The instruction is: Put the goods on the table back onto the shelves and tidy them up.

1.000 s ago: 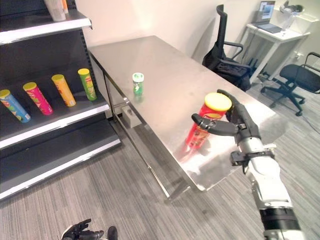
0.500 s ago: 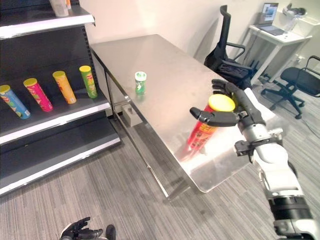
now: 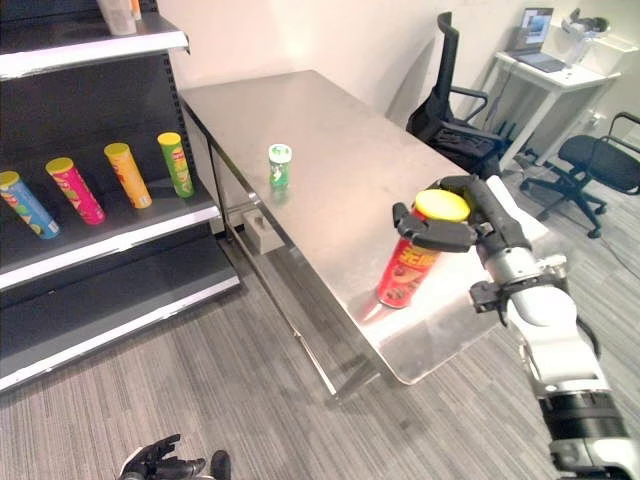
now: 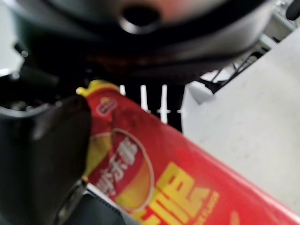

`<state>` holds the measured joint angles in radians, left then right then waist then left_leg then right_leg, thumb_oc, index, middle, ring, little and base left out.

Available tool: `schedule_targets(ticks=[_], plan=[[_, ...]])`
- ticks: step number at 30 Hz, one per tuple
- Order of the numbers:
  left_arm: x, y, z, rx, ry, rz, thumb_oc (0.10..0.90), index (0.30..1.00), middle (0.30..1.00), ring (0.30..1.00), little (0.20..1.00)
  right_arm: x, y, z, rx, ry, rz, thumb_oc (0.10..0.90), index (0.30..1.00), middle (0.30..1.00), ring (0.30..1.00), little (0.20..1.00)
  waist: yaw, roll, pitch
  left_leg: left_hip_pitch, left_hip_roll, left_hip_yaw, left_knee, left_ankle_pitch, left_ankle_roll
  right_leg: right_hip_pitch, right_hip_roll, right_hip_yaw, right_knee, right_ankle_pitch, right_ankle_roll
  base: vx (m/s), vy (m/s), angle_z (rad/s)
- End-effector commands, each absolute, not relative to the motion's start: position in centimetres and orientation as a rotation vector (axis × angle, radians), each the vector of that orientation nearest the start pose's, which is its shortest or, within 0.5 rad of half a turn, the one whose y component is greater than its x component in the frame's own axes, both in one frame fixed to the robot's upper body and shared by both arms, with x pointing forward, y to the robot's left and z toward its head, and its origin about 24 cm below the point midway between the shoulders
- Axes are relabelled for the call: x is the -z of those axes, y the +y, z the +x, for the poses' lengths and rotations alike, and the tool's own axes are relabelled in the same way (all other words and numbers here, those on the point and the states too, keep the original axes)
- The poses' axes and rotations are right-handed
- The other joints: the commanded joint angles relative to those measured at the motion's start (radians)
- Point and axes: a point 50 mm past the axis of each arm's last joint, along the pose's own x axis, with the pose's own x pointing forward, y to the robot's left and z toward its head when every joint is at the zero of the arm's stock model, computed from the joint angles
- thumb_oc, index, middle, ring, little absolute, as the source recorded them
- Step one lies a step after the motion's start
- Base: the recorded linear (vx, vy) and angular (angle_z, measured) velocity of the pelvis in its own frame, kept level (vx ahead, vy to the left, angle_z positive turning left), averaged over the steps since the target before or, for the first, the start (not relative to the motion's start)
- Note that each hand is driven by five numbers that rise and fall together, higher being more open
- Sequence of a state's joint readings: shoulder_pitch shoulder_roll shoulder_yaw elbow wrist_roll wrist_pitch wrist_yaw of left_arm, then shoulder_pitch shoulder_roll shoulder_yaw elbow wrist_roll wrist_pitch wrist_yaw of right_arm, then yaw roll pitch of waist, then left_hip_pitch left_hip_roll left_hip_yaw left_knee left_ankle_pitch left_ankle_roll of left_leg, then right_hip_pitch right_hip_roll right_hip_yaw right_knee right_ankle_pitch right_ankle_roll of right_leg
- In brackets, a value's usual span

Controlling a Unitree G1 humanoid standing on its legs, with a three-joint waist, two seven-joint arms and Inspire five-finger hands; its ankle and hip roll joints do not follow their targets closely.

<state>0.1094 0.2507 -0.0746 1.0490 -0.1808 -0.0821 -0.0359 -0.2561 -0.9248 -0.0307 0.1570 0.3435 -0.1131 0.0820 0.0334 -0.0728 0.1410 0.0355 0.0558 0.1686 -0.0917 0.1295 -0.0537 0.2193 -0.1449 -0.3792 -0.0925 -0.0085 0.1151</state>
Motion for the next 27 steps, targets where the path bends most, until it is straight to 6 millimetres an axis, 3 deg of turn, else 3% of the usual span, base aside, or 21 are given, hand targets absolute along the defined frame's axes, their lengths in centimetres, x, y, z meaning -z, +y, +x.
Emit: schedule_targets(ticks=[1, 6, 11, 17, 20, 23, 27], plan=[[15.2, 25.3, 7.5, -0.105, 1.121, 0.188, 0.800, 0.900, 0.900, 0.900, 0.900, -24.3, -30.2, 28.3, 0.073, -0.494, -0.682, 0.400, 0.300, 0.300, 0.300, 0.300, 0.030, 0.003, -0.069, 0.077, 0.063, 0.051, 0.010, -0.123, -0.045, -0.051, -0.034, 0.031, 0.007, 0.007, 0.050, 0.01, -0.047, 0.00], [14.9, 26.0, 7.7, -0.153, 1.101, 0.179, 0.800, 0.900, 0.900, 0.900, 0.900, -25.5, -29.7, 26.9, 0.145, -0.620, -0.659, 0.400, 0.300, 0.300, 0.300, 0.300, 0.033, 0.014, -0.068, 0.078, 0.071, 0.039, 0.015, -0.121, -0.049, -0.045, -0.025, 0.031, 0.007, -0.006, 0.041, 0.00, -0.078, 0.01], [14.8, 26.4, 7.4, -0.182, 1.100, 0.171, 0.800, 0.900, 0.900, 0.900, 0.900, -27.3, -27.9, 25.6, 0.183, -0.801, -0.616, 0.400, 0.300, 0.300, 0.300, 0.300, 0.052, 0.029, -0.055, 0.054, 0.105, 0.005, 0.025, -0.094, -0.068, -0.053, 0.009, 0.027, 0.005, -0.029, 0.019, -0.04, -0.129, 0.13], [14.6, 26.7, 7.4, -0.196, 1.093, 0.164, 0.800, 0.900, 0.900, 0.900, 0.900, -28.6, -26.6, 25.2, 0.157, -0.905, -0.546, 0.400, 0.300, 0.300, 0.300, 0.300, 0.087, 0.048, -0.006, -0.040, 0.138, -0.047, 0.068, -0.047, -0.103, -0.069, 0.042, -0.013, 0.005, -0.054, -0.001, -0.12, -0.106, 0.30], [14.4, 26.4, 8.3, -0.193, 1.065, 0.157, 0.800, 0.900, 0.900, 0.900, 0.900, -29.3, -26.7, 25.0, 0.183, -0.930, -0.573, 0.400, 0.300, 0.300, 0.300, 0.300, 0.083, 0.049, 0.022, -0.113, 0.172, -0.005, 0.127, -0.027, -0.110, -0.063, 0.026, -0.085, 0.005, -0.060, -0.006, -0.14, 0.030, 0.83], [14.7, 25.9, 7.7, -0.169, 1.085, 0.166, 0.800, 0.900, 0.900, 0.900, 0.900, -29.5, -27.0, 25.1, 0.210, -0.925, -0.586, 0.400, 0.300, 0.300, 0.300, 0.300, 0.078, 0.060, 0.013, -0.083, 0.219, 0.016, 0.102, -0.015, -0.122, -0.054, 0.011, -0.117, 0.005, -0.045, 0.005, -0.01, 0.160, 0.59], [14.5, 26.3, 8.4, -0.202, 1.063, 0.182, 0.800, 0.900, 0.900, 0.900, 0.900, -30.3, -27.2, 24.9, 0.224, -0.944, -0.615, 0.400, 0.300, 0.300, 0.300, 0.300, 0.053, 0.070, 0.009, -0.049, 0.330, 0.024, 0.042, 0.043, -0.158, -0.083, -0.069, -0.148, 0.011, -0.007, 0.045, -0.06, 0.357, 0.27]])
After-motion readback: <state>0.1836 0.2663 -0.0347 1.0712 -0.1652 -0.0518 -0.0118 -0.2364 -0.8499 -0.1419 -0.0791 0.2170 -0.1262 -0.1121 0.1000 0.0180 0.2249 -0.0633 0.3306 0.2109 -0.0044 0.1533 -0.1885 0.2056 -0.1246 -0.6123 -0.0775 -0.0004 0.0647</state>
